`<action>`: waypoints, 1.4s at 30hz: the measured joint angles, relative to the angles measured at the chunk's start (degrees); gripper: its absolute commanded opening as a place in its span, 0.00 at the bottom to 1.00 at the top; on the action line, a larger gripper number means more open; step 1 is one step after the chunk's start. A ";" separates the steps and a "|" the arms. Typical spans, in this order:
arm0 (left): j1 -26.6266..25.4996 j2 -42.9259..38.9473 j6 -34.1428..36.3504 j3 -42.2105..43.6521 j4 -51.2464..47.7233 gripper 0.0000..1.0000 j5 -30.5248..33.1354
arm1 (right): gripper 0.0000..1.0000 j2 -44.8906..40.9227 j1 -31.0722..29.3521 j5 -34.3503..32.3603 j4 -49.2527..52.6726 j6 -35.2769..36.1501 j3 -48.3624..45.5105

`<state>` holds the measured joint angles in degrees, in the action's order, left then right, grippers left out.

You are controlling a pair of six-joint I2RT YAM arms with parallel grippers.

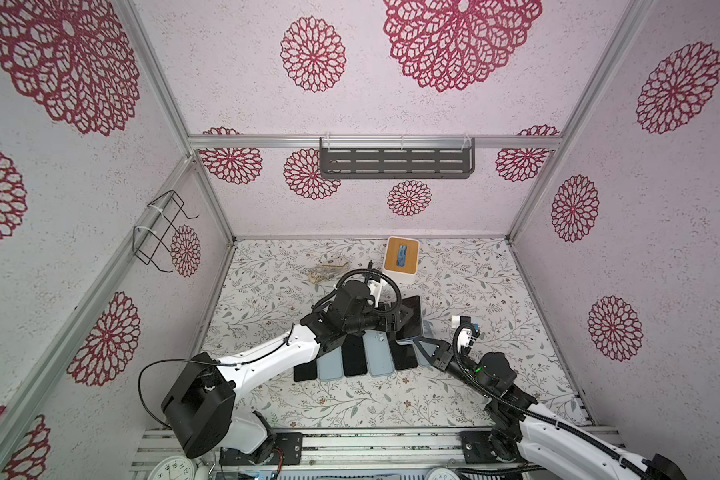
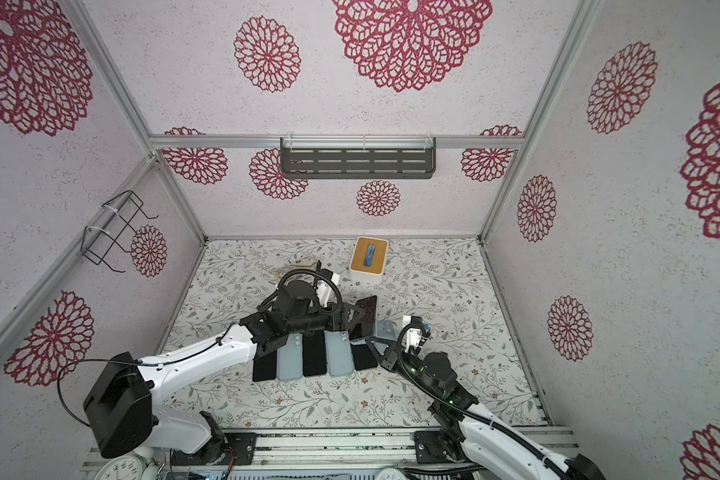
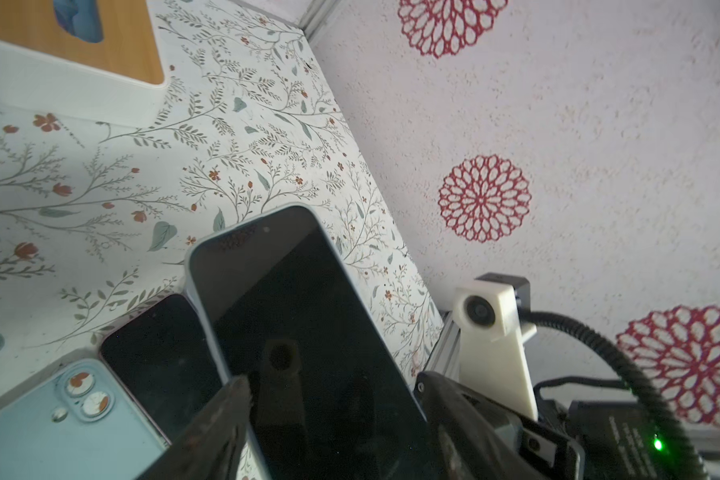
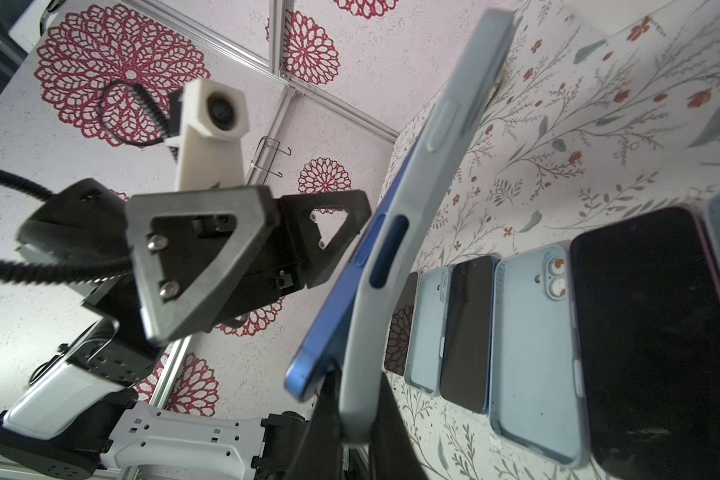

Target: Take the phone out of the phone case

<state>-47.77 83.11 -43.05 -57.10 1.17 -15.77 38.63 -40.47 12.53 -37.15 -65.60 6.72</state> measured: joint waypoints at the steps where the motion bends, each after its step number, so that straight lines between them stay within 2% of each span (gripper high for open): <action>1: -1.25 0.00 1.51 -0.55 -0.79 0.72 0.57 | 0.00 -0.22 0.00 -0.20 0.59 -0.02 0.00; 10: -9.94 -0.50 13.75 -4.02 -10.40 0.73 10.43 | 0.00 -0.92 0.00 -0.42 2.62 -0.04 0.00; 15: -12.37 0.70 17.88 -7.19 -14.45 0.73 16.68 | 0.00 -0.83 0.00 -0.44 2.95 -0.04 0.00; 20: -13.51 3.28 20.59 -9.53 -17.46 0.71 20.33 | 0.00 -0.81 0.00 -0.42 2.93 -0.28 0.00; 25: -14.16 5.44 22.12 -11.30 -20.09 0.65 23.34 | 0.00 -0.33 0.00 -0.39 3.76 -0.48 0.00; 28: -14.47 6.10 22.77 -12.15 -21.40 0.56 25.64 | 0.00 0.04 0.02 -0.37 3.91 -0.50 0.00; 37: -15.19 6.71 23.76 -12.92 -23.02 0.44 28.63 | 0.00 0.28 0.02 -0.31 4.09 -0.50 0.00; 42: -15.30 7.37 24.15 -12.92 -23.23 0.33 29.31 | 0.00 0.28 0.02 -0.33 4.09 -0.50 0.00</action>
<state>-63.07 90.48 -18.90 -70.02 -22.06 13.54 38.92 -40.45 12.21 -33.06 -66.11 6.72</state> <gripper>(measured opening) 0.368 0.108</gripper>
